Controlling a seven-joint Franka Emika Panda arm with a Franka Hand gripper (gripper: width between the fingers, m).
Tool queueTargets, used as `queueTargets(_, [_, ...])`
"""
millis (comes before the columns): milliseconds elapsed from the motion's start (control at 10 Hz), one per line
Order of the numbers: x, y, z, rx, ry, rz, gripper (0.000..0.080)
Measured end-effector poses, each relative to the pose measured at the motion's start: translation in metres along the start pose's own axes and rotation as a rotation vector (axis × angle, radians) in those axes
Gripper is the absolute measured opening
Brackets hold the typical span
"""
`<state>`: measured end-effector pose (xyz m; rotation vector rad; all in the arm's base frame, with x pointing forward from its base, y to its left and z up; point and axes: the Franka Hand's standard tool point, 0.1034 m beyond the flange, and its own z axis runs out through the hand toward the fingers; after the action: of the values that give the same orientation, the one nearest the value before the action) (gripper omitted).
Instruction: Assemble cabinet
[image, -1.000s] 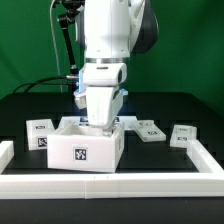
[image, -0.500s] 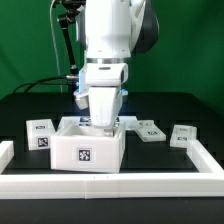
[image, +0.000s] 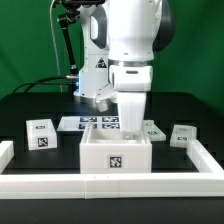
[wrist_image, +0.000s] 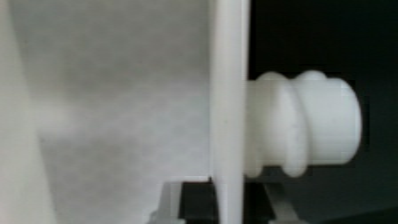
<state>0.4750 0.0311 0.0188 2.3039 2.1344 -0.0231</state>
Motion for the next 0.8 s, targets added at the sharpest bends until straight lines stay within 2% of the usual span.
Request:
queueTargets(300, [0.0,0.0,0.0,0.0,0.0,0.005,0.0037])
queueTargets(800, [0.049,0.016,-0.001,-0.017,0.02,-0.035,0.0037])
